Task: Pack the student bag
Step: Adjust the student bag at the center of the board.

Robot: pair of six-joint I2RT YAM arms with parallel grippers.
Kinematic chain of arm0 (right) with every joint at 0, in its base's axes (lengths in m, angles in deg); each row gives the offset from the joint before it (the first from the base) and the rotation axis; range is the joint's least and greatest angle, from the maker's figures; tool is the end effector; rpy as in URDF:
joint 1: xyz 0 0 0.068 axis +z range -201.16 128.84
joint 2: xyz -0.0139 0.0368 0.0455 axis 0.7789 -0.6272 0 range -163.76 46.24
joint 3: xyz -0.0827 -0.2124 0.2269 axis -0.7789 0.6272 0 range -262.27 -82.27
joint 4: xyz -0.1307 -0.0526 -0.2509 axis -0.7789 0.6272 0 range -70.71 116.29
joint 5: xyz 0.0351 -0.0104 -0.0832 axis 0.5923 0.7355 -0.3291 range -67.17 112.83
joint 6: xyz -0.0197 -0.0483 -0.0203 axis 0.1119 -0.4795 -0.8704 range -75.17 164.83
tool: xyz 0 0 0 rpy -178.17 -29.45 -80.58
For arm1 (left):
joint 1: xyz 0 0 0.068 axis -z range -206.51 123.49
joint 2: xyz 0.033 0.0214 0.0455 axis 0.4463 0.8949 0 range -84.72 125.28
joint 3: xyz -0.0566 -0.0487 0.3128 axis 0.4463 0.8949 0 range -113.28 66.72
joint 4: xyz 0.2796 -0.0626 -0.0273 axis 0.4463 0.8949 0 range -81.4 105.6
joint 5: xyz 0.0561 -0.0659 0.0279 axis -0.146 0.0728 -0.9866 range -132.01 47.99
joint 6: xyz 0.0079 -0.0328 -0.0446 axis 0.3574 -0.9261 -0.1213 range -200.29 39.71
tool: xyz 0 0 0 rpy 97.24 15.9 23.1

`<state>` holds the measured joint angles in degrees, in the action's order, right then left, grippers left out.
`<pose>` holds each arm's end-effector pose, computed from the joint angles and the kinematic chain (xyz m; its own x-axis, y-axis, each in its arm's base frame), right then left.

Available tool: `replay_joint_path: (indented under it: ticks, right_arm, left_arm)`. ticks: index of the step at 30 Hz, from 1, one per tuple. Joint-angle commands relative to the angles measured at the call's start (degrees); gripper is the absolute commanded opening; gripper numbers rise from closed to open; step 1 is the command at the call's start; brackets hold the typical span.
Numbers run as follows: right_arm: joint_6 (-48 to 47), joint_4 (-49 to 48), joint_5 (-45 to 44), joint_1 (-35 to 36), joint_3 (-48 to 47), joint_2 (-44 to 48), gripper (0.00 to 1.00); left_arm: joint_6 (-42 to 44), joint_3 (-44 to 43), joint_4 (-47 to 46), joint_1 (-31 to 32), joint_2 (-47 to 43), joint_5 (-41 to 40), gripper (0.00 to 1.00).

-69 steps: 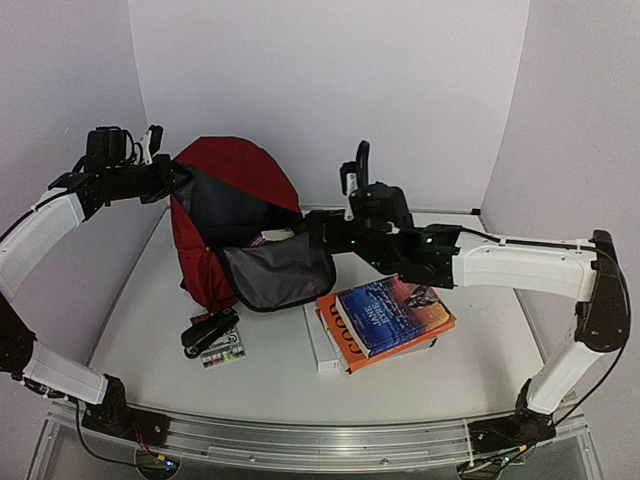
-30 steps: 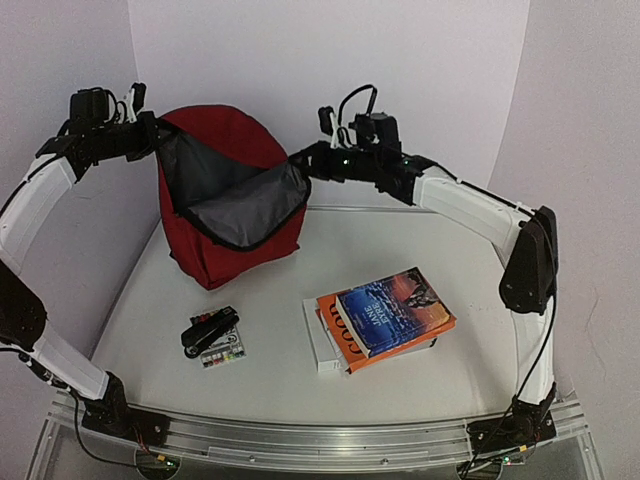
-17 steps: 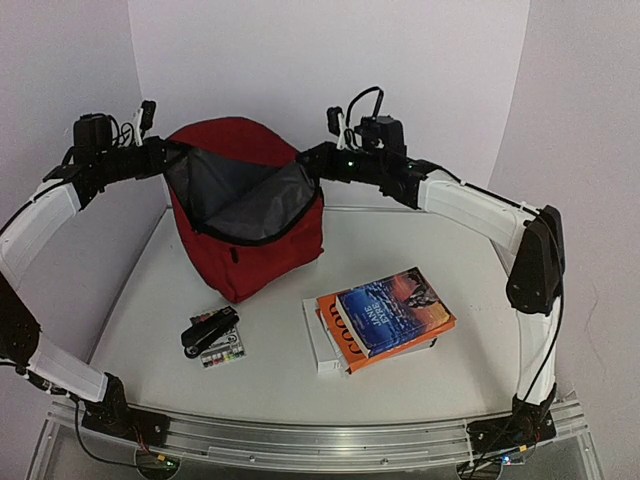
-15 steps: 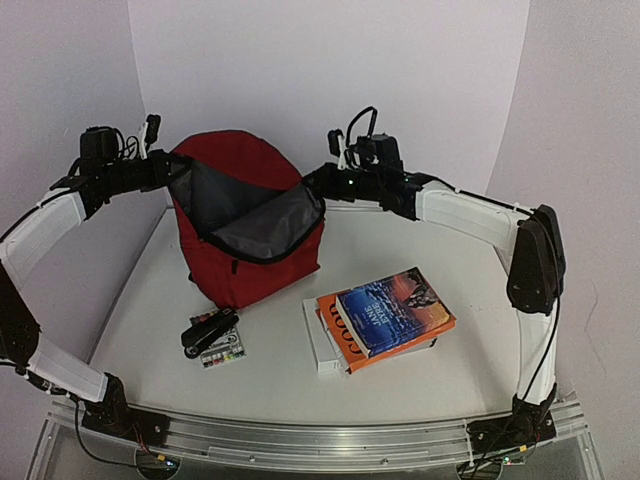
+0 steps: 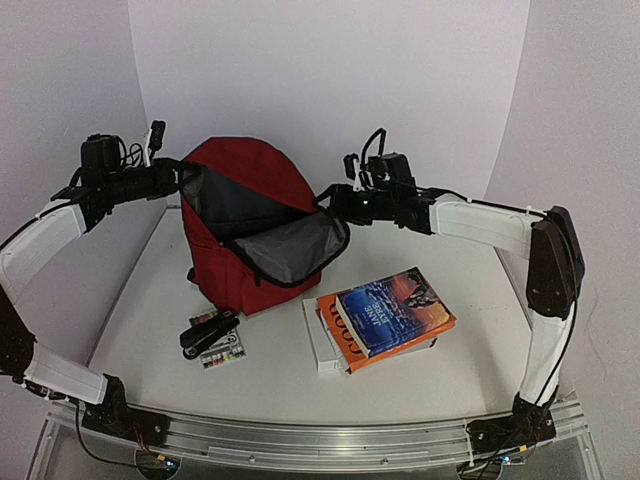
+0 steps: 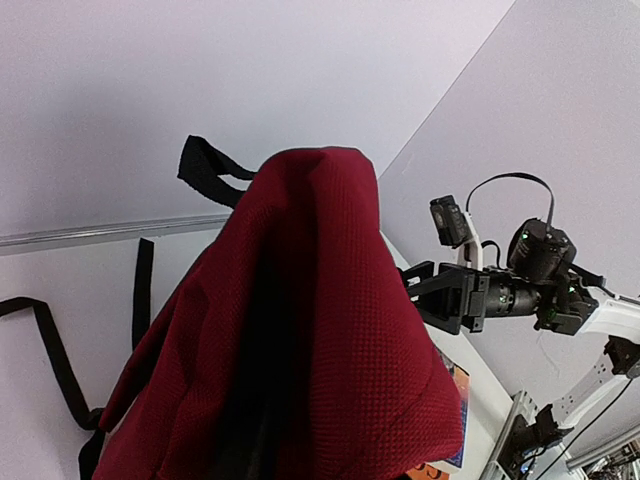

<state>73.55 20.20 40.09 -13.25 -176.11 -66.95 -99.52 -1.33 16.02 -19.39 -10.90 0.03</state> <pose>0.4071 0.3317 0.3301 -0.6271 0.0933 -0.7734 -0.5760 0.6129 0.5409 0.3044 -0.0642 0.4241 -0.4570 -0.1894 -0.8691 0.6231 0.6290 -0.4648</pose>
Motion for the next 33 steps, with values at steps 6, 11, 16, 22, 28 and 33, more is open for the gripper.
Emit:
replay_joint_path:
  ticks: [6, 11, 16, 22, 28, 33]
  right_arm:
    - [-2.04, -1.13, -2.65, 0.26, 4.73, 8.22, 0.75]
    - [-3.22, 1.94, -7.78, 0.24, 6.33, 10.2, 0.83]
    - [-5.68, 6.57, -17.66, 0.24, 7.72, 13.06, 0.89]
    - [-7.48, 9.2, -22.58, 0.25, 11.42, 17.87, 0.98]
    - [-8.55, 9.92, -17.31, 0.28, 12.65, 16.71, 0.98]
    - [-8.38, 3.39, -1.91, 2.9, 11.64, 11.62, 0.98]
  left_arm:
    - [0.19, -1.32, -1.06, -0.29, -2.56, -0.17, 0.52]
    - [1.72, -0.95, 0.46, -0.31, -3.67, 2.43, 0.69]
    - [5.35, -0.58, 5.1, -0.3, -6.25, 2.93, 0.8]
    - [6.52, 1.32, 8.93, -0.32, -10.3, -4.58, 0.87]
    - [4.46, 4.04, 5.5, 1.08, -9.58, 3.15, 0.92]
    - [6.81, 3.76, 5.32, 7.67, -6.17, 2.64, 0.94]
